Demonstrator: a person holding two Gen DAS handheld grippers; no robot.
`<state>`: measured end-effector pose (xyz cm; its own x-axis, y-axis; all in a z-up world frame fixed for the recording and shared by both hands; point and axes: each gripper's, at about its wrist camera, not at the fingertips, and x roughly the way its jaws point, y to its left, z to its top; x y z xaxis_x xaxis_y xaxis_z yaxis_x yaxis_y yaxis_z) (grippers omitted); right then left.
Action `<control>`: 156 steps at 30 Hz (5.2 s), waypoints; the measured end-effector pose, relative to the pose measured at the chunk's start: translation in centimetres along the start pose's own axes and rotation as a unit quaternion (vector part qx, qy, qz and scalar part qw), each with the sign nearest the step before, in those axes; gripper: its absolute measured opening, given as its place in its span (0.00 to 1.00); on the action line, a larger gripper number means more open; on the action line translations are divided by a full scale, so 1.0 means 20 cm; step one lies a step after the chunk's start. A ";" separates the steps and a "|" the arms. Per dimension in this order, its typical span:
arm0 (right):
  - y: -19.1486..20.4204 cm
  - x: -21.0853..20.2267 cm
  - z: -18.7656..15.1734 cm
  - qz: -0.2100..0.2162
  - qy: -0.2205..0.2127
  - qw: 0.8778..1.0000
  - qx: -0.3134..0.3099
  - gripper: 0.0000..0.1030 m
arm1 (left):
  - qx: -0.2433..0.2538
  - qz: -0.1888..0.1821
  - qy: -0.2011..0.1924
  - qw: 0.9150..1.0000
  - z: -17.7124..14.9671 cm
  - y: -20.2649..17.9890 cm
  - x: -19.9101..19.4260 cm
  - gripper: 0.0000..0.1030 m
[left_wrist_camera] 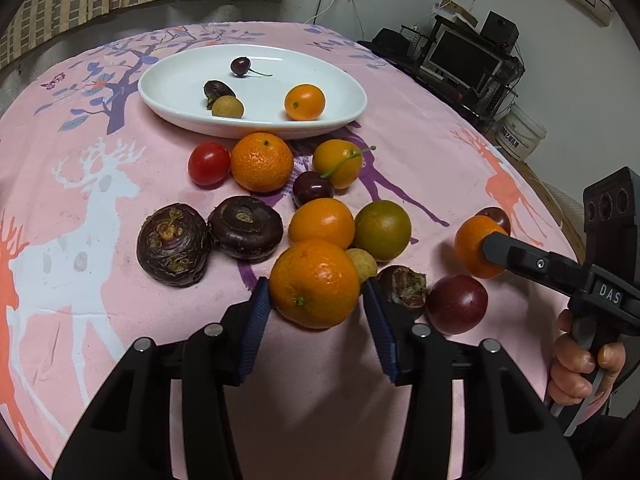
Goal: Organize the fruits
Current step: 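Grasp a mandarin with the right tool while the left tool reaches for an orange, then carry the mandarin to the plate with the right tool while the left tool places an orange there, then grasp a dark red plum with the right tool while the left tool grasps a dark brown fruit, then carry the plum and dark fruit onto the white plate and release both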
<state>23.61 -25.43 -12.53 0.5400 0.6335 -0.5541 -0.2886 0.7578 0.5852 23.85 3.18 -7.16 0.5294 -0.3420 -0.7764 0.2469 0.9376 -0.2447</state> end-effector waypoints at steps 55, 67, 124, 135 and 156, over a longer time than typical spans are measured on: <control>0.30 0.51 0.76 -0.090 -0.034 0.992 -0.077 0.71 | -0.022 0.193 -0.115 0.974 0.73 0.31 -0.02 0.95; 0.42 0.14 0.12 -0.061 -0.008 0.984 -0.169 0.71 | -0.074 0.169 -0.132 0.974 0.18 0.35 -0.31 0.95; 0.25 0.02 -0.08 0.004 0.039 0.991 -0.130 0.37 | 0.062 0.123 -0.007 0.990 0.06 0.21 0.01 0.41; 0.33 0.05 -0.04 -0.011 0.034 0.986 -0.163 0.37 | 0.011 0.087 -0.047 0.995 0.10 0.25 -0.13 0.41; 0.44 0.76 0.77 -0.128 -0.016 0.979 -0.158 0.38 | -0.048 0.109 -0.080 0.990 0.80 0.38 0.21 0.41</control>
<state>41.45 -11.63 -6.72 0.6494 0.4156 -0.6368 -0.3683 0.9045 0.2148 40.98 7.90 -2.88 0.6855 -0.1294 -0.7165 0.0385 0.9891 -0.1418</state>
